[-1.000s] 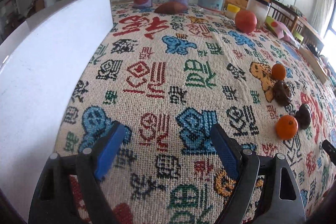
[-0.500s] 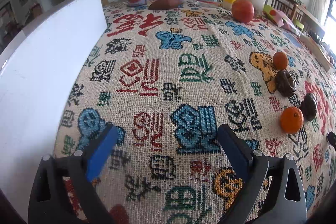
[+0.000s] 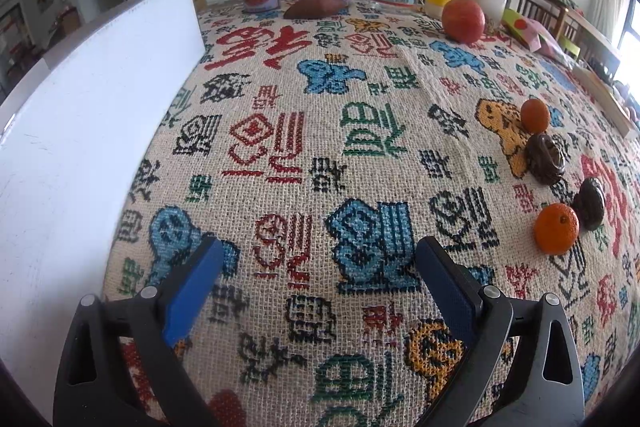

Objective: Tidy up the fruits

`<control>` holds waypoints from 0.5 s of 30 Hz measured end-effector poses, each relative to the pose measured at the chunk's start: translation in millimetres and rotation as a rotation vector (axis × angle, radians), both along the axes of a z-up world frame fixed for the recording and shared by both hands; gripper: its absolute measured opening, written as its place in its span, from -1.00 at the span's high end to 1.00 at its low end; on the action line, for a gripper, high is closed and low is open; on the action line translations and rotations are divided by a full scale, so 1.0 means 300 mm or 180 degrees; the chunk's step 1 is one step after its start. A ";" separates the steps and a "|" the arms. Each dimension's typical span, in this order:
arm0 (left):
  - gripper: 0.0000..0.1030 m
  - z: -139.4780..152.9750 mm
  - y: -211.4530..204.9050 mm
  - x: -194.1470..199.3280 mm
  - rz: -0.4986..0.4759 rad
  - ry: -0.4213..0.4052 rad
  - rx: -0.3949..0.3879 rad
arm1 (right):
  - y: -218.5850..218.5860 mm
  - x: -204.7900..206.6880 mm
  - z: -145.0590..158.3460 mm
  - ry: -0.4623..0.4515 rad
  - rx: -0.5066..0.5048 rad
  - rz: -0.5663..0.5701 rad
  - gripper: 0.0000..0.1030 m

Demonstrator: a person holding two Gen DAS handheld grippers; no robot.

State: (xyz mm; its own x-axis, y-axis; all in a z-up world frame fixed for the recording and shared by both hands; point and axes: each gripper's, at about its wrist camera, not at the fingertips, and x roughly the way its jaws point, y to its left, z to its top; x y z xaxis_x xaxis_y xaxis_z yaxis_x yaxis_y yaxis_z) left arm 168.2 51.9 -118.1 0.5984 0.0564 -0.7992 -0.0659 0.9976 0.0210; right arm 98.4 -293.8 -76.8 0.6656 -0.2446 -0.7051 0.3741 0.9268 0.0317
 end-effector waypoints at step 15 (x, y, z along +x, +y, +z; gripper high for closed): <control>-0.93 -0.002 0.002 0.001 0.0003 0.0001 0.0004 | -0.040 0.132 -0.112 0.0602 0.0152 0.0267 -1.00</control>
State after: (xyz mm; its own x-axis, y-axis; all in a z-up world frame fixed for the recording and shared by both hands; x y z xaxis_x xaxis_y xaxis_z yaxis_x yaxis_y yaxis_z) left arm 168.4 52.5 -118.7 0.5980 0.0581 -0.7994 -0.0669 0.9975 0.0224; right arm 138.1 -305.9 -110.3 0.5368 -0.1571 -0.8289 0.2992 0.9541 0.0129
